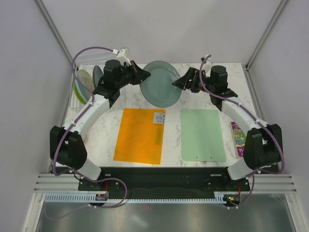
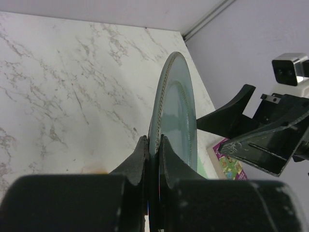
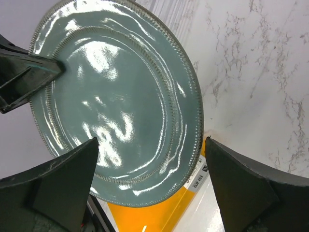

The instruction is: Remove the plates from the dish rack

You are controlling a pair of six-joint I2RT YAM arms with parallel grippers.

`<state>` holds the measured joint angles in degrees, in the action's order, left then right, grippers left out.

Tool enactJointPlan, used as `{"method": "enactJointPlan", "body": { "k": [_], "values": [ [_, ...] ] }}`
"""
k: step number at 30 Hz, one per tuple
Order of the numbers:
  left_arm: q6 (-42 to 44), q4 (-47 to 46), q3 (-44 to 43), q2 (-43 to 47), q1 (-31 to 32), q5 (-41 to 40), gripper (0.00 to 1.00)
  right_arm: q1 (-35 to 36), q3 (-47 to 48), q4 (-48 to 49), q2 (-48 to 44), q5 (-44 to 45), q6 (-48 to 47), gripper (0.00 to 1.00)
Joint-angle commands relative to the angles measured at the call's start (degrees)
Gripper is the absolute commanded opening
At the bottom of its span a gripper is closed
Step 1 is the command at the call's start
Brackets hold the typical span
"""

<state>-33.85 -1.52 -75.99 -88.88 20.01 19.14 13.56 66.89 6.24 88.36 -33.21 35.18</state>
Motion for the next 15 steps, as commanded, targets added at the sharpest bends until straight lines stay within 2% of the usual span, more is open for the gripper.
{"method": "enactJointPlan", "body": {
  "k": [1,4,6,8,15],
  "values": [
    [-7.3,-13.9,0.7,4.1,0.0,4.2,0.02,0.1,0.1,2.3,0.0,0.6,-0.7,0.98],
    [-9.0,-15.9,2.7,4.6,0.0,5.3,0.02,0.1,-0.1,3.2,0.6,-0.6,-0.9,0.96],
    [-10.3,-18.8,3.8,4.2,0.0,6.1,0.02,0.0,-1.0,6.0,1.0,-2.8,0.6,0.82],
    [-12.8,-22.9,5.8,3.6,-0.1,7.4,0.02,0.1,-2.1,8.3,1.5,-4.2,2.6,0.72],
    [-19.9,-34.9,8.8,0.9,-0.9,12.6,0.02,0.0,-3.9,12.2,3.3,-7.6,4.5,0.71]
  ]
}}
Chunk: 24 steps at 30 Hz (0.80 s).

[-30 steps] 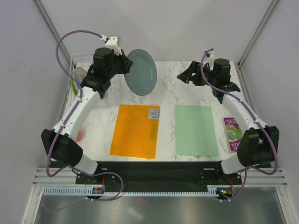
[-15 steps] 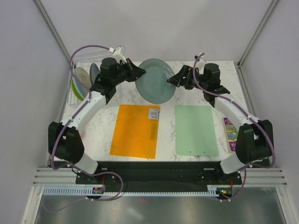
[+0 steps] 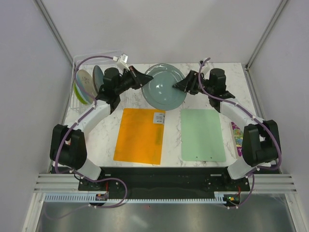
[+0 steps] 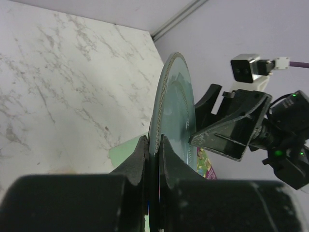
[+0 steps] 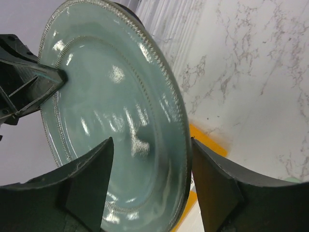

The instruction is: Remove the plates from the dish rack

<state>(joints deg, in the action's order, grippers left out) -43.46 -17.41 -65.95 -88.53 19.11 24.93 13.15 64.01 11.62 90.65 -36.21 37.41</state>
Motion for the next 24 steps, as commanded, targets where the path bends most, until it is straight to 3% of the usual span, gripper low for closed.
{"method": "enactJointPlan", "body": {
  "k": [1,4,5,6,9,12,13,14,16,20,22,24],
  "values": [
    [-11.9,-20.6,-1.0,0.2,-0.1,8.0,0.02,0.4,-1.0,7.4,1.6,-5.7,2.7,0.71],
    [-14.6,-24.1,-0.1,-0.8,-0.7,8.8,0.02,0.4,-1.7,9.3,1.8,-6.0,3.6,0.54],
    [-14.6,-24.1,-0.1,-0.9,-0.8,8.8,0.02,0.3,-1.7,9.3,1.8,-6.0,3.5,0.46],
    [-14.5,-23.8,0.0,-0.9,-0.9,8.8,0.02,0.2,-1.7,9.0,1.7,-5.6,3.5,0.26],
    [-12.9,-21.1,0.8,0.0,-1.5,8.2,0.02,-0.4,-1.6,7.5,0.9,-4.9,2.6,0.0],
    [-10.1,-16.9,1.9,1.3,-2.9,6.5,0.02,-1.3,-1.5,5.2,-0.1,-2.9,0.9,0.0],
    [-8.6,-15.8,2.5,1.6,-3.9,6.4,0.1,-1.9,-1.6,4.9,-0.7,-2.0,0.7,0.0],
    [-7.7,-14.2,2.7,1.6,-4.4,6.5,0.49,-2.3,-1.6,4.7,-0.9,-1.6,0.6,0.0],
    [-2.9,-8.6,2.4,2.0,-5.9,6.1,0.84,-4.1,-1.0,4.6,-0.5,-0.6,1.4,0.0],
    [12.2,3.9,0.6,3.3,-7.6,-1.9,0.93,-6.7,3.8,3.6,3.1,-2.1,1.8,0.0],
    [16.0,7.2,0.5,4.9,-7.6,-5.4,1.0,-7.7,8.0,3.2,6.7,-2.4,2.1,0.0],
    [20.2,10.0,0.6,6.2,-7.6,-9.1,1.0,-8.0,12.3,3.3,11.1,-2.2,2.6,0.0]
  ]
}}
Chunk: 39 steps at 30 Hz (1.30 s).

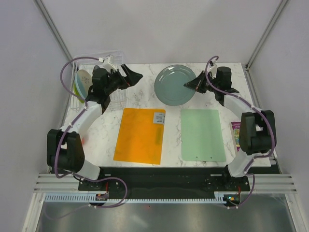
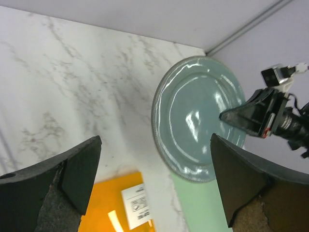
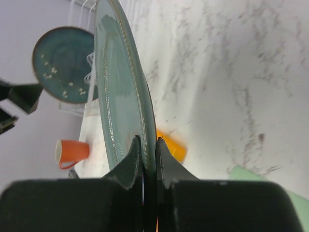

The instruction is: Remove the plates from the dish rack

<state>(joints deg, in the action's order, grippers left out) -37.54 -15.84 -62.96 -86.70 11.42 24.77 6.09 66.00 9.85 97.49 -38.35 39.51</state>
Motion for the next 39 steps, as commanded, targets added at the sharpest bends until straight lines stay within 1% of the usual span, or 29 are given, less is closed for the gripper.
{"method": "enactJointPlan", "body": {
  "k": [1,4,5,6,7,8,9,12,13,15,19,23,24,25,27,28,29,30,31,32,33,35,36,38,39],
  "values": [
    [15.2,9.2,-2.2,5.0,0.1,-10.3,1.0,-1.1,12.3,4.7,6.0,-0.2,0.7,0.0],
    [19.5,12.7,-2.0,7.2,0.2,-14.3,1.0,-1.2,19.3,4.0,13.8,-0.1,2.1,0.0],
    [21.5,14.8,-2.0,8.1,0.1,-16.1,1.0,-1.2,21.4,3.3,18.3,-0.2,2.6,0.0],
    [22.3,15.4,-2.0,8.6,0.1,-17.2,1.0,-1.2,25.4,3.0,20.4,-0.4,3.3,0.0],
    [22.9,15.6,-2.0,9.0,0.1,-18.0,1.0,-1.2,27.1,2.6,22.4,-0.2,3.5,0.0],
    [24.3,17.7,-2.1,9.3,0.1,-19.2,1.0,-1.1,28.8,2.0,26.0,-0.1,3.6,0.0],
    [24.8,19.2,-2.3,10.0,0.0,-19.9,1.0,-1.2,32.0,1.7,27.6,0.2,3.6,0.0],
    [26.8,21.6,-2.2,11.2,-0.1,-23.4,1.0,-1.2,36.9,-0.4,32.7,1.8,2.9,0.0],
    [27.0,22.2,-2.0,11.6,-0.2,-26.2,1.0,-1.0,38.1,-1.4,34.0,2.0,2.9,0.0],
    [27.4,22.6,-1.4,13.0,-0.3,-28.8,1.0,-1.1,42.0,-2.9,37.8,1.8,2.5,0.0],
    [28.0,22.6,0.6,15.5,-0.6,-33.7,1.0,-1.0,43.9,-3.3,41.4,2.7,2.2,0.0],
    [27.8,23.0,1.9,17.2,-1.0,-36.3,1.0,-0.8,43.9,-3.9,43.1,3.3,1.9,0.0],
    [27.8,23.0,2.0,17.3,-1.0,-36.7,1.0,-0.8,43.5,-4.0,43.2,3.5,1.7,0.03],
    [28.1,23.0,2.1,17.3,-1.1,-37.4,1.0,-0.7,43.1,-4.6,43.1,3.7,1.5,0.1],
    [28.6,23.2,2.1,16.9,-1.1,-38.3,1.0,-0.7,41.1,-5.7,42.5,5.5,1.2,0.37],
    [28.8,23.4,2.1,16.8,-1.1,-39.4,1.0,-0.7,40.0,-6.0,41.6,5.8,0.8,0.41],
    [29.1,23.7,2.1,16.6,-1.1,-39.8,1.0,-0.7,37.7,-6.1,40.9,7.0,0.1,0.49],
    [29.4,23.8,2.2,16.5,-1.1,-40.2,1.0,-0.7,36.7,-6.6,40.3,7.7,-0.4,0.66],
    [29.6,23.9,2.3,16.4,-1.1,-41.1,1.0,-0.7,35.8,-7.1,39.0,8.3,-1.1,0.69],
    [29.8,24.4,2.3,16.3,-1.1,-41.6,1.0,-0.7,34.2,-7.6,38.3,8.8,-1.9,0.75],
    [30.0,24.5,2.3,16.3,-1.1,-41.9,1.0,-0.6,33.2,-8.7,37.5,10.6,-3.2,0.87],
    [30.9,25.3,2.4,16.5,-1.1,-43.3,1.0,-0.7,31.0,-9.8,34.6,12.7,-5.7,0.95],
    [31.4,25.4,2.7,16.6,-1.1,-44.9,1.0,-0.6,30.0,-11.2,33.5,14.9,-6.6,0.97],
    [32.6,25.3,2.9,16.8,-1.2,-46.7,1.0,-0.5,27.6,-12.7,29.6,18.2,-8.4,0.98],
    [33.5,25.3,3.0,16.7,-1.5,-47.9,1.0,-0.4,26.9,-14.5,26.9,22.1,-10.8,0.98]
  ]
}}
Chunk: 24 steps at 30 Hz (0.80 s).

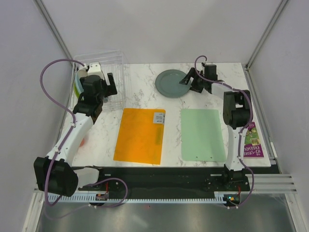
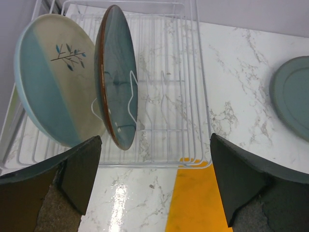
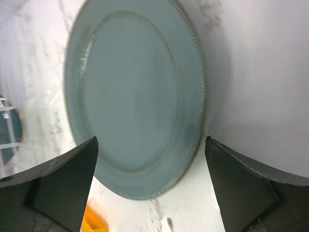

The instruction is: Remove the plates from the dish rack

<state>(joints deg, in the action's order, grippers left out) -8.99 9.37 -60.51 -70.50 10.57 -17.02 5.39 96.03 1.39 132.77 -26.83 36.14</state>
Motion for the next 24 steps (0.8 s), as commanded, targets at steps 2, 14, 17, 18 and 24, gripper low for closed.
{"method": "enactJointPlan", "body": {
  "k": [2,14,17,18,24],
  "values": [
    [5.6,-0.2,0.4,0.0,-1.2,-6.3,1.0,0.3,-4.6,-7.9,-11.1,13.6,-9.5,0.98],
    [5.6,-6.6,-6.0,-13.3,-5.1,-9.7,0.97,1.3,-19.3,-8.9,-30.8,18.1,-13.5,0.98],
    [5.9,-7.2,-8.3,-16.3,-5.2,-9.9,0.98,1.4,-22.3,-8.8,-33.7,18.1,-13.8,0.98],
    [5.9,-7.3,-8.8,-17.1,-5.3,-9.9,0.98,1.4,-23.6,-8.8,-34.5,18.1,-13.8,0.98],
    [6.6,-8.8,-12.2,-22.2,-5.4,-10.3,0.94,1.4,-27.0,-8.0,-35.6,16.7,-13.9,0.98]
  ]
}}
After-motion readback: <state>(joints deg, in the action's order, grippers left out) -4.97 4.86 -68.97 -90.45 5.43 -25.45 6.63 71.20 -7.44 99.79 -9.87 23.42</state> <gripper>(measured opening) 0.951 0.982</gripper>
